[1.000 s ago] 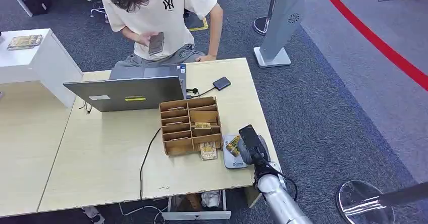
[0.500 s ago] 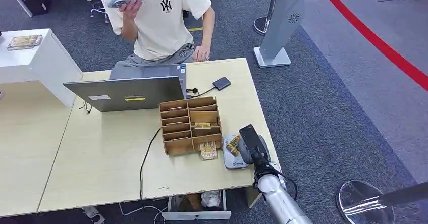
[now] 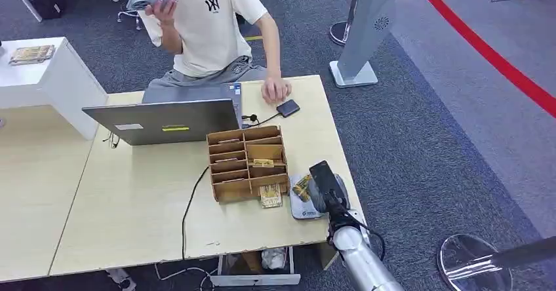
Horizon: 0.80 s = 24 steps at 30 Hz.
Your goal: Pass the card to the sensor for recognition and then transmit it.
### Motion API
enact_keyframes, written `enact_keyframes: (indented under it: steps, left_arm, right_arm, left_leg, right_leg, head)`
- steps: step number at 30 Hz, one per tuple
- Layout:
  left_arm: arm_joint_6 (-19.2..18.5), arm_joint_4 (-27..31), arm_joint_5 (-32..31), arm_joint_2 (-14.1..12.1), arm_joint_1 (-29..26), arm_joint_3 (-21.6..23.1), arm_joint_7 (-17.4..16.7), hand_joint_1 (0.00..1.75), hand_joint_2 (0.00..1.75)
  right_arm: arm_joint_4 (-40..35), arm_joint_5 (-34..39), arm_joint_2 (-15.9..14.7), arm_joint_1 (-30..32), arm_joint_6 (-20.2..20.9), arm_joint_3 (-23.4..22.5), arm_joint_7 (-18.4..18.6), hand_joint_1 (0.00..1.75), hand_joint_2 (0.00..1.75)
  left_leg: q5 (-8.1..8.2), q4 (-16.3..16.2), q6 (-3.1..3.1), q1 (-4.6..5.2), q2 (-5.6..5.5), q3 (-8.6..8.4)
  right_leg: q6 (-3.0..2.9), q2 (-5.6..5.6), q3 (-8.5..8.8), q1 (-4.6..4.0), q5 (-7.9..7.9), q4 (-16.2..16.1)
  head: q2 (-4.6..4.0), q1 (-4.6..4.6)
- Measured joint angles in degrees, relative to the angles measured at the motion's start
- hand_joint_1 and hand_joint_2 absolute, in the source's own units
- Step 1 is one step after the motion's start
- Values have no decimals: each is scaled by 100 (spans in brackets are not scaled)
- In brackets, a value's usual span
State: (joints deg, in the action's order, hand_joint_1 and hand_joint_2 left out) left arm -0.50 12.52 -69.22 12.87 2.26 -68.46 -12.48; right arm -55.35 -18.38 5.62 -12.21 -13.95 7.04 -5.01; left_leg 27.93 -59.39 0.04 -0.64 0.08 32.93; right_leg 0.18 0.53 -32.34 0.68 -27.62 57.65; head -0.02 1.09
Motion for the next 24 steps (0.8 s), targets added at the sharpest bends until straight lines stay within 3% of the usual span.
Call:
enact_keyframes:
  steps: [12, 24]
  left_arm:
    - [50, 0, 74, 85, -1, -118, 0, 0, 0]
    - [83, 0, 9, 105, -1, -120, 20, 0, 0]
  right_arm:
    - [-1677, -304, 68, 366, -275, 94, -183, 175, 175]
    - [-3020, -790, 81, 458, -378, 608, -433, 175, 175]
  left_leg:
    - [0, 0, 0, 0, -1, 9]
    - [0, 0, 0, 0, 0, 12]
  right_leg:
    - [0, 3, -8, 0, -1, 0]
    - [0, 0, -10, 0, -1, 0]
  head:
    - [0, 2]
    - [0, 2]
